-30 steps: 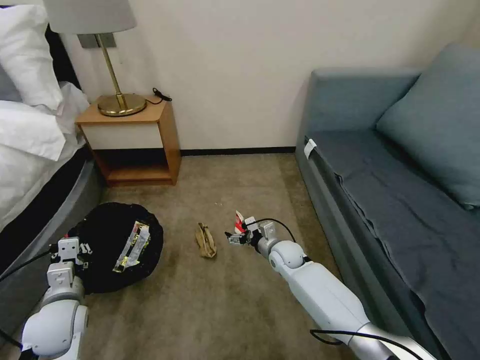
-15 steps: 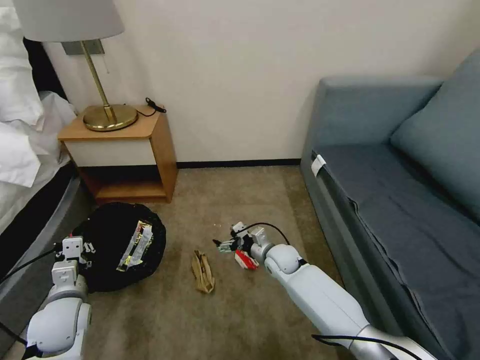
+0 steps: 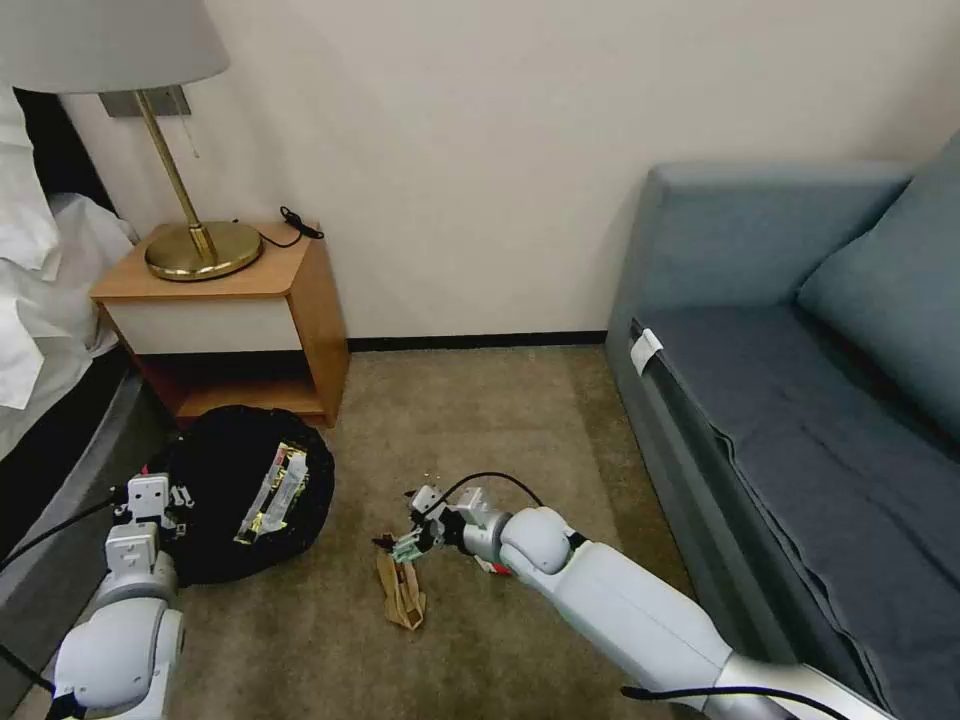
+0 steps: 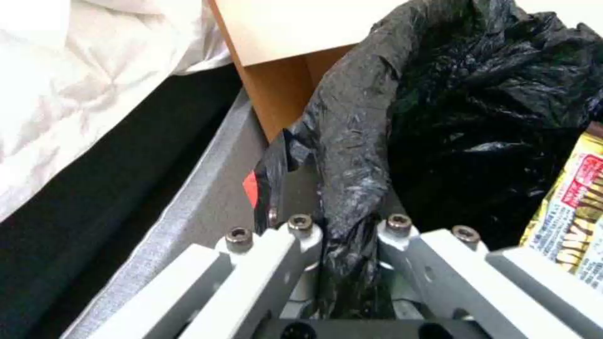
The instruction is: Pick up the trash bin, then pick up the garbage on the floor and place it into the trash bin.
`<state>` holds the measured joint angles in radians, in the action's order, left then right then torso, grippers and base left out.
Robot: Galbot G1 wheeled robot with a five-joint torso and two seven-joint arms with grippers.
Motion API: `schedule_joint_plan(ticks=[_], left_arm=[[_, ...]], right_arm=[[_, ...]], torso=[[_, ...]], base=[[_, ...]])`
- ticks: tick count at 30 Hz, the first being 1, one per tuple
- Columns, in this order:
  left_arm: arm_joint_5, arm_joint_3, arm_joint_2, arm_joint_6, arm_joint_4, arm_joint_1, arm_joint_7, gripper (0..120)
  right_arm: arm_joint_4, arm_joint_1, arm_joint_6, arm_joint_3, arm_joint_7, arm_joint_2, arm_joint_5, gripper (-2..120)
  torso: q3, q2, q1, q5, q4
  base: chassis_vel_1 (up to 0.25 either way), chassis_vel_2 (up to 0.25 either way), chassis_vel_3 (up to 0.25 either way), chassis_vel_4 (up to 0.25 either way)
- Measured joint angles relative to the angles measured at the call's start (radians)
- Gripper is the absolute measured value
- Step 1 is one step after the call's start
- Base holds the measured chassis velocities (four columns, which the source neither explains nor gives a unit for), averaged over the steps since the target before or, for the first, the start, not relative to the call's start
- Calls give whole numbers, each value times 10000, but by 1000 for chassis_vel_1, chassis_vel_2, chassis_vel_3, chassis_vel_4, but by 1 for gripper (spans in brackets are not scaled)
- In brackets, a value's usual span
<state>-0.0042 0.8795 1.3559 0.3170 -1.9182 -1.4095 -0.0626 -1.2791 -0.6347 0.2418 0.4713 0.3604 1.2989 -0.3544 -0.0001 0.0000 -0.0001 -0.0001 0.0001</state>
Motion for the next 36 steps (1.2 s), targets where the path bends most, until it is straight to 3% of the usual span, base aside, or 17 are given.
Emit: schedule_joint_plan(ticks=[19, 31, 36], left_arm=[[99, -163, 251, 473, -525, 139, -90, 4], [73, -173, 435, 429, -516, 91, -84, 4], [-6, -115, 370, 333, -478, 91, -67, 4]], right_arm=[[2348, 642, 312, 1054, -72, 775, 17, 100], [3518, 704, 369, 1324, -171, 1363, 24, 100], [4397, 679, 53, 1153, -154, 1905, 550, 100]], torso=[[0, 0, 0, 1, -2], [0, 0, 0, 1, -1], [0, 0, 0, 0, -1]], base=[[0, 0, 0, 0], [0, 0, 0, 0], [0, 0, 0, 0]])
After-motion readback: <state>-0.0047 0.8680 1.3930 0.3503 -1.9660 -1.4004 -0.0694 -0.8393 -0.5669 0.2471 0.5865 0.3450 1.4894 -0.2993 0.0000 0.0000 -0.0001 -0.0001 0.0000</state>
